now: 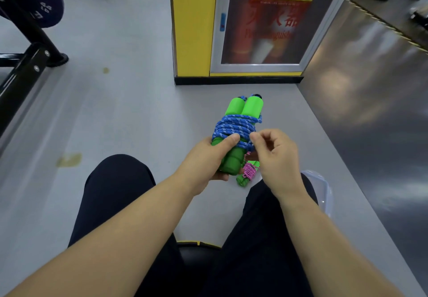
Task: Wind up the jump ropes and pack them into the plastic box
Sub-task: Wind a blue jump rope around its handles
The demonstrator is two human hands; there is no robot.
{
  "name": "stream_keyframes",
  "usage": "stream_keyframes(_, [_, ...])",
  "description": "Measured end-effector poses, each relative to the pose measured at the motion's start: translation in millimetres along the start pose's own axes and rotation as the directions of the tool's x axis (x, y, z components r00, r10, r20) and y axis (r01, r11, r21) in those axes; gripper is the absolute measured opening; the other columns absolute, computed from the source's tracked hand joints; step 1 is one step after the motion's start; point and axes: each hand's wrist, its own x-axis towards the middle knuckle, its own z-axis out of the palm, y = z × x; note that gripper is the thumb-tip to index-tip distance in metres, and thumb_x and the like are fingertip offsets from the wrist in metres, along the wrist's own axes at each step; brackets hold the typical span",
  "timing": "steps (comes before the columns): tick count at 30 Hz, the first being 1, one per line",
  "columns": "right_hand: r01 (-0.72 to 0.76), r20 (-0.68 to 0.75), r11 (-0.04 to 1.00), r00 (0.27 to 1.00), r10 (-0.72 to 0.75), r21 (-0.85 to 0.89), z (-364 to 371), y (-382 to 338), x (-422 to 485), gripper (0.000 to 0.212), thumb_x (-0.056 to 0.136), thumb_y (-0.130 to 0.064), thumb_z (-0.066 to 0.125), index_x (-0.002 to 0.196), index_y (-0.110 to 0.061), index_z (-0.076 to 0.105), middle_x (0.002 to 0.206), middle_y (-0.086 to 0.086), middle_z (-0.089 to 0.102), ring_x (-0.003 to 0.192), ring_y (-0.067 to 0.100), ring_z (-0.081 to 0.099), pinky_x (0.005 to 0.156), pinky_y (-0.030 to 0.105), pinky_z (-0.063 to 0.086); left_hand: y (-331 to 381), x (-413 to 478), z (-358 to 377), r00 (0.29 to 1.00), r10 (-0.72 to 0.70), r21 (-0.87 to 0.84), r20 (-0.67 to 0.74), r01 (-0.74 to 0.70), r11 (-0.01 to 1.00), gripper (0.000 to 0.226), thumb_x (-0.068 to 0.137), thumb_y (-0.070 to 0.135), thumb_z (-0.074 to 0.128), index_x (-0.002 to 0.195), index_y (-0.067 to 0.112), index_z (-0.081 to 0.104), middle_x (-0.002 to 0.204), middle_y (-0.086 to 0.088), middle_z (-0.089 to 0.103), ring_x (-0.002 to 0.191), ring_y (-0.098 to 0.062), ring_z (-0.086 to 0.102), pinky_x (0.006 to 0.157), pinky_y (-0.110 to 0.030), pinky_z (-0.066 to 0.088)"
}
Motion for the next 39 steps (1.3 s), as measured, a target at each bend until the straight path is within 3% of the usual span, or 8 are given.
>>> stream_keyframes(5, [-0.079,-0.05,0.987,0.995,0.087,0.138,3.6,-2.1,-3.8,0.014,0.093,-0.022,0.054,0.081,-0.014,0.056,0.07,0.0,0.06,0.055,0.002,0.058,0.057,0.021,0.054,5.7,-1.0,-1.1,0.999,-0.028,-0.008,0.026,0.028,1.0,0.03,0.089,0.041,0.057,0.099,0.013,0.06,0.07,-0.002,0.069,0.061,-0.023,0.065,0.045,-0.021,0.04])
stream_keyframes(9, [-0.116,0.05,0.968,0.993,0.107,0.223,7.2,0.8,-6.9,0.004,0.089,-0.02,0.06,0.087,-0.019,0.056,0.083,0.002,0.062,0.074,0.014,0.062,0.064,0.021,0.053,4.3,-1.8,-3.2,0.995,-0.095,-0.064,-0.03,0.093,0.994,0.041,0.088,0.046,0.056,0.104,0.008,0.062,0.068,-0.004,0.069,0.055,-0.02,0.065,0.043,-0.019,0.038])
stream_keyframes(12, [-0.062,0.157,0.987,0.987,0.038,0.147,3.7,6.7,-8.5,0.028,0.077,-0.017,0.073,0.09,-0.029,0.051,0.089,-0.006,0.059,0.082,0.006,0.06,0.076,0.028,0.054,3.3,0.0,-3.8,0.989,-0.133,-0.122,-0.06,0.125,0.985,0.048,0.087,0.049,0.056,0.107,0.006,0.063,0.075,-0.007,0.069,0.058,-0.022,0.065,0.041,-0.019,0.037])
stream_keyframes(16, [0.036,0.095,0.999,0.995,-0.038,0.022,0.4,13.2,-7.5,0.017,0.079,-0.022,0.072,0.081,-0.028,0.056,0.087,-0.004,0.062,0.079,0.005,0.06,0.073,0.026,0.052,2.2,2.0,-3.2,0.991,-0.132,-0.12,0.02,0.134,0.984,0.038,0.086,0.044,0.06,0.104,0.011,0.063,0.081,-0.007,0.07,0.066,-0.023,0.066,0.043,-0.02,0.041])
stream_keyframes(22, [0.356,0.053,0.905,0.934,-0.353,-0.233,1.8,27.2,-11.2,0.022,0.087,-0.028,0.054,0.083,-0.006,0.057,0.083,-0.004,0.05,0.074,0.0,0.044,0.07,0.003,0.038,0.8,2.2,-9.5,0.98,-0.123,-0.033,0.157,0.13,0.991,0.022,0.082,0.018,0.069,0.102,0.019,0.059,0.088,-0.003,0.069,0.082,-0.024,0.066,0.044,-0.018,0.042])
stream_keyframes(31, [-0.077,0.001,0.981,0.997,0.078,0.176,18.2,14.7,-16.9,0.013,0.088,-0.015,0.06,0.086,-0.023,0.05,0.087,-0.001,0.058,0.079,0.006,0.06,0.068,0.016,0.05,-3.0,6.7,-18.2,0.99,-0.053,0.012,0.127,0.052,0.999,0.039,0.08,0.018,0.071,0.111,0.027,0.05,0.102,-0.004,0.069,0.085,-0.022,0.068,0.045,-0.018,0.043])
stream_keyframes(36, [-0.461,0.352,0.625,0.887,0.299,0.63,11.0,12.7,9.5,0.075,0.066,-0.029,0.078,0.13,-0.01,0.043,0.117,0.012,0.06,0.106,0.03,0.062,0.09,0.045,0.052,-14.9,10.3,-12.9,0.995,0.0,0.197,0.1,-0.02,0.98,0.05,0.068,0.019,0.082,0.106,0.028,0.051,0.099,-0.005,0.069,0.09,-0.024,0.069,0.08,-0.041,0.057])
stream_keyframes(39, [-0.522,0.36,0.541,0.851,0.383,0.66,17.5,11.6,19.9,0.06,0.065,-0.025,0.074,0.117,0.0,0.058,0.111,0.021,0.063,0.105,0.041,0.061,0.093,0.054,0.049,-20.3,12.6,-1.8,0.994,0.012,0.174,0.107,-0.031,0.984,0.032,0.071,0.01,0.08,0.087,0.024,0.056,0.082,-0.002,0.069,0.08,-0.02,0.069,0.075,-0.034,0.059])
